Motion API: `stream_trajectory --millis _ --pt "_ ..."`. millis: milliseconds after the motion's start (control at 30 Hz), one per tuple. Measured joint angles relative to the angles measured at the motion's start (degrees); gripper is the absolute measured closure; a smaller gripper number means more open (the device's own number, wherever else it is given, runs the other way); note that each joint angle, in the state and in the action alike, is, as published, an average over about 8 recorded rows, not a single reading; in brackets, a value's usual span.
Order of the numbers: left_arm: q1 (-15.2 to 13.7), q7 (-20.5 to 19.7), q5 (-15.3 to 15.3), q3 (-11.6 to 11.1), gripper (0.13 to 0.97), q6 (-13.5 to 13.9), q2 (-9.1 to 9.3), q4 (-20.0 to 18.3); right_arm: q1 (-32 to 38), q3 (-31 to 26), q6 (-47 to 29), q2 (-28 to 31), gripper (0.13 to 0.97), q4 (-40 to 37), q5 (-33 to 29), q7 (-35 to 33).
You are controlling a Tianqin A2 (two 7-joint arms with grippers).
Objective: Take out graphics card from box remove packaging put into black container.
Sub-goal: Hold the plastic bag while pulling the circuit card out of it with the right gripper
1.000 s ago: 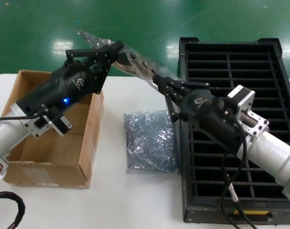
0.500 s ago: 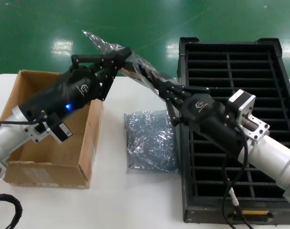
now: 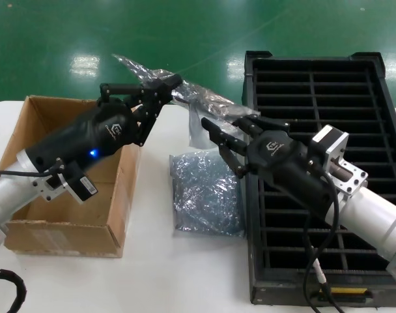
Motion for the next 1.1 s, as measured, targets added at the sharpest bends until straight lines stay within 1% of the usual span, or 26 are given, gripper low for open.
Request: stream_trajectory --millis 67,200,467,500,767,1100 --pt "0.0 -0.1 0.0 0.0 0.959 0.1 0.01 -0.1 0.0 0.0 0.0 0.0 0.837 0.0 0.0 0.0" --pt "-0.1 -0.2 -0.2 -0.1 0.959 0.3 0.06 -0.2 -0.2 0.0 0.0 0.0 0.837 0.2 -0.2 0.0" --pt "-0.3 -0.1 -0.3 -0.2 0.959 0.2 -0.11 -0.4 -0.8 0.1 0.4 0.2 0.674 1.1 -0.5 0.2" --pt "-0.3 0.0 -0.3 -0.2 0.959 0.2 -0.15 -0.4 -0.9 0.1 0.4 0.3 0.674 1.2 -0.5 0.2" --pt "-0.1 0.2 0.2 0.3 0.959 0.5 -0.53 -0.3 -0.9 0.6 0.0 0.1 0.566 1.1 -0.1 -0.6" --pt "0.6 0.3 0.3 1.4 0.959 1.3 -0.75 -0.6 -0.3 0.9 -0.7 -0.2 0.628 0.3 0.4 -1.3"
